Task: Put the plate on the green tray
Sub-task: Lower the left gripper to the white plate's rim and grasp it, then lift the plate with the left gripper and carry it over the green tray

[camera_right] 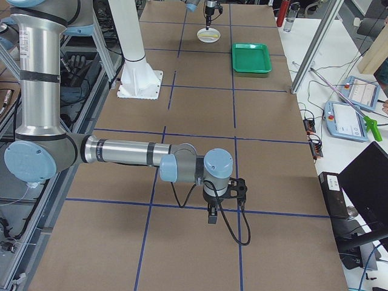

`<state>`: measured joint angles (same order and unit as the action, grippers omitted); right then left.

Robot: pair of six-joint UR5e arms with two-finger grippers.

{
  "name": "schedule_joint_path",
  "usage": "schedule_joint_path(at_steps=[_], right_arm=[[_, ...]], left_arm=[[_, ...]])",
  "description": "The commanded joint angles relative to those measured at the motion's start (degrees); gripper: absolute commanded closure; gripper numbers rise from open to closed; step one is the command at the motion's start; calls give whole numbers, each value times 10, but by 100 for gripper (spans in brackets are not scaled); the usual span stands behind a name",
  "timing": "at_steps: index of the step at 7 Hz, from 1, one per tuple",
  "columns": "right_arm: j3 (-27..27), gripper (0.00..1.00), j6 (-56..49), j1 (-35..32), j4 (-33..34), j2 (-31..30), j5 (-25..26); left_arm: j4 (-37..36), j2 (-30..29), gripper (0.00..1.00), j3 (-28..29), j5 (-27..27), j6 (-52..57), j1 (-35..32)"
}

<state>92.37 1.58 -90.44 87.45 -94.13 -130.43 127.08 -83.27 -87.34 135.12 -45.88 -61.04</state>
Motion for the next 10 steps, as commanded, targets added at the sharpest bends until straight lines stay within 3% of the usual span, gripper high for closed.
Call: schedule_joint_path(at_steps=[1,4,5,10], right_arm=[[0,0,0,0,0,0,0],[0,0,0,0,0,0,0],[0,0,0,0,0,0,0],[0,0,-1,0,0,0,0]], left_arm=[[1,-8,100,-55,16,-73,-5],[0,-135,100,-36,28,-247,-31],[1,-222,100,33,28,-310,-32],[15,-391,100,244,21,-359,-26]])
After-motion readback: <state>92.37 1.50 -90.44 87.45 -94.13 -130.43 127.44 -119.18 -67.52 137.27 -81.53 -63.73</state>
